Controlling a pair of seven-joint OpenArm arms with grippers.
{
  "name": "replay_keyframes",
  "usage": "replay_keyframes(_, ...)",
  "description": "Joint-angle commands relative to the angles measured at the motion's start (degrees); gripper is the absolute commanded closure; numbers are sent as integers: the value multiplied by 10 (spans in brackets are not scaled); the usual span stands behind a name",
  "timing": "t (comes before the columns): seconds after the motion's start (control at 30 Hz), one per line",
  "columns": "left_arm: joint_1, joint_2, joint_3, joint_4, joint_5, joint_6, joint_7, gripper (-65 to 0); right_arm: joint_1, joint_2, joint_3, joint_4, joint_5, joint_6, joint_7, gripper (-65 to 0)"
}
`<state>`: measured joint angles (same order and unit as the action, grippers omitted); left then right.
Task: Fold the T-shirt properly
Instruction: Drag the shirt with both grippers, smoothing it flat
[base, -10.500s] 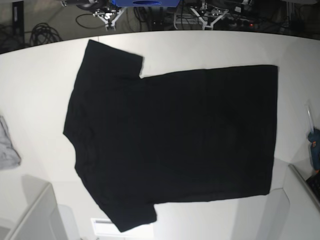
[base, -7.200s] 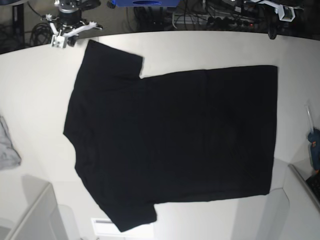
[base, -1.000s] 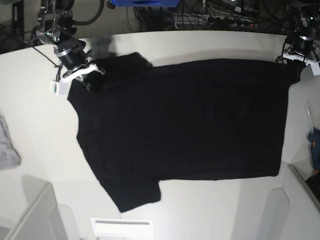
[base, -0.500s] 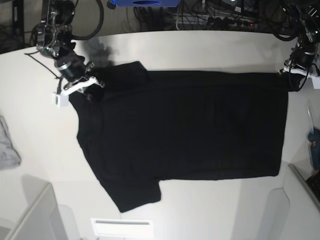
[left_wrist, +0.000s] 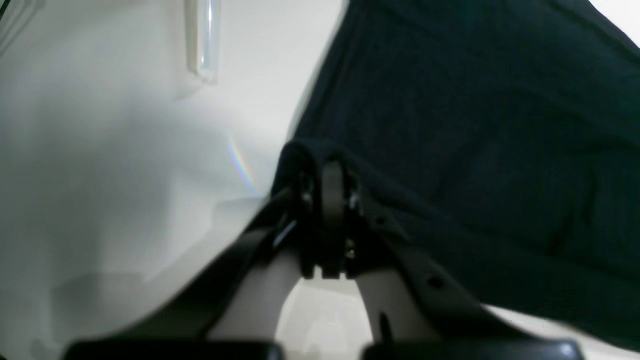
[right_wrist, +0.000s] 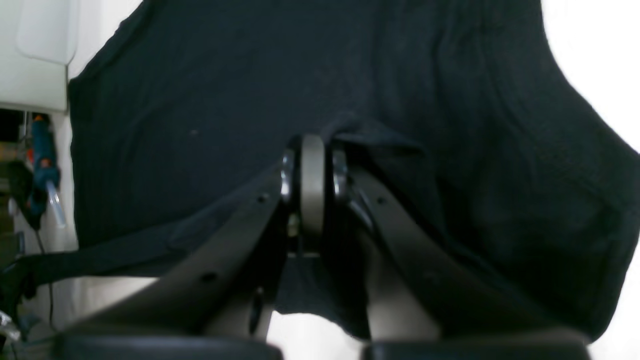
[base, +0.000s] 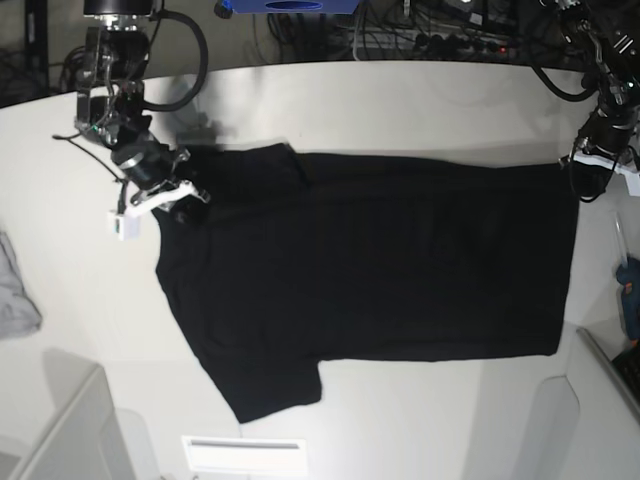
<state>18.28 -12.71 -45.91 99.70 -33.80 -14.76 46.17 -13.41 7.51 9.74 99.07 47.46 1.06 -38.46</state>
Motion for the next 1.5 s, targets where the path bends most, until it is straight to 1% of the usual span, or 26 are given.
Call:
replay_keyframes(0.0,-6,-10,-3,6,1,3,-13,0,12,4,2,4,5,5,2,0)
replay_keyframes(0.2,-30,-9,-2,-25,51,3,-13,0,38,3,2,-3,6,5,-4,0)
replay_keyframes(0.3,-41,-9,-2,-32,54,3,-13,0,56,3,2,-18,8,5,-20,0)
replay_keyframes(0.37,-46,-9,-2,-32,55,3,-13,0,62,0,2,-28,8,5,-20,0)
replay_keyframes(0.47,-47,-12,28,-32,55,3,-13,0,77,-13,1,-42,5,5,-21,0)
replay_keyframes(0.63,-63,-12,53,-36,58,3,-13,0,93,-17,-3,-67,5,5,-21,0)
replay_keyframes(0.73,-77,-10,53,-48,83,3,-13,0,103,-12,-28,-75,4,5,-18,0)
replay_keyframes(0.9,-94,-10,52,-61,113,3,-14,0,109,-11,-30,-76,4,5,-17,0)
replay_keyframes(1.27,-95,-10,52,-61,114,3,-14,0,109,-11,-34,-106,4,5,-18,0)
replay_keyframes(1.47,-95,-10,49,-61,113,3,-14,0,106,-11,-31,-102,4,5,-19,0)
